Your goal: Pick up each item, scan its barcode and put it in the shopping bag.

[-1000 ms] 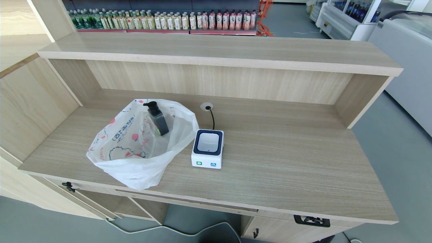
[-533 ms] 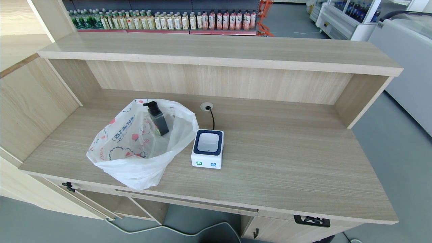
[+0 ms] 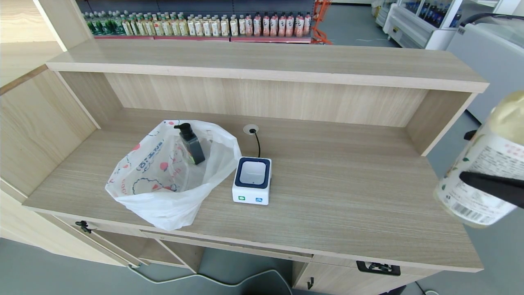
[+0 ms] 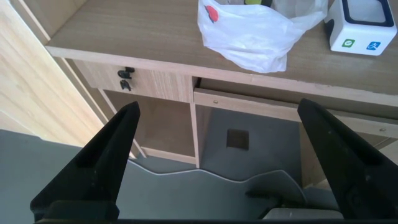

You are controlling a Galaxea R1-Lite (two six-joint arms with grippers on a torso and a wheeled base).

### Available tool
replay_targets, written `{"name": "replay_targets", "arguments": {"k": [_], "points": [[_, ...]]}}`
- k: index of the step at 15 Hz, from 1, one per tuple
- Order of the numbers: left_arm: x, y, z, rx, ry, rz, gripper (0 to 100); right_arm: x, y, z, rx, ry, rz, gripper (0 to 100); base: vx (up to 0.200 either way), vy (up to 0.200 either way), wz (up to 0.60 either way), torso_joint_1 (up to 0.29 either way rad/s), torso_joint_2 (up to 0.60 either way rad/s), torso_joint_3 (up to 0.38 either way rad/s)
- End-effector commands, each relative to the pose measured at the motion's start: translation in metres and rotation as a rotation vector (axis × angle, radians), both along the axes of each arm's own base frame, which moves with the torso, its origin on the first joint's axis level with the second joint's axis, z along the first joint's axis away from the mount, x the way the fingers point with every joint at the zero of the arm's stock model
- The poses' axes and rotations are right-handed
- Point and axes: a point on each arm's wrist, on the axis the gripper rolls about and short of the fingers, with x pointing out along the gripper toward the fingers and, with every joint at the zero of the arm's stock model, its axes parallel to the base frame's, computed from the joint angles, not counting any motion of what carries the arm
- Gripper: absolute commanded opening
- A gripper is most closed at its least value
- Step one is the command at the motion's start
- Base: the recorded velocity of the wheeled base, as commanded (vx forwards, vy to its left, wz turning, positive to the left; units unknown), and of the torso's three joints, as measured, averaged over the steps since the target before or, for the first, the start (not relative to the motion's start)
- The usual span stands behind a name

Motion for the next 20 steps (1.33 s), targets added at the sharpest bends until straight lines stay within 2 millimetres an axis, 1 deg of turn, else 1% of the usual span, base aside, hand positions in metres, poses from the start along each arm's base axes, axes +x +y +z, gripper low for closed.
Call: {"name": "replay_targets", "arguments": {"k": [1,2,3,4,7,9,14,20], "points": [[0.0,0.0,0.0,0.0,-0.001,0.0,100,0.049,-0.022,-0.032,-0.224,-0.028,-0.427,0,0.0,0.0,0.0,0.0,0.0,0.0],[0.0,0.0,0.0,0.0,-0.001,0.0,100,0.053,-0.02,-0.031,-0.237,-0.059,-0.419,0,0.0,0.0,0.0,0.0,0.0,0.0],[0.0,0.0,0.0,0.0,-0.001,0.0,100,0.058,-0.019,-0.029,-0.283,-0.136,-0.416,0,0.0,0.0,0.0,0.0,0.0,0.0],[0.0,0.0,0.0,0.0,-0.001,0.0,100,0.062,-0.022,-0.029,-0.327,-0.188,-0.433,0,0.0,0.0,0.0,0.0,0.0,0.0],[0.0,0.0,0.0,0.0,-0.001,0.0,100,0.065,-0.022,-0.035,-0.335,-0.241,-0.441,0,0.0,0.0,0.0,0.0,0.0,0.0],[0.0,0.0,0.0,0.0,-0.001,0.0,100,0.065,-0.022,-0.04,-0.348,-0.25,-0.436,0,0.0,0.0,0.0,0.0,0.0,0.0],[0.0,0.0,0.0,0.0,-0.001,0.0,100,0.064,-0.022,-0.039,-0.387,-0.291,-0.437,0,0.0,0.0,0.0,0.0,0.0,0.0],[0.0,0.0,0.0,0.001,0.001,0.0,100,0.061,-0.022,-0.045,-0.399,-0.277,-0.433,0,0.0,0.0,0.0,0.0,0.0,0.0]]}}
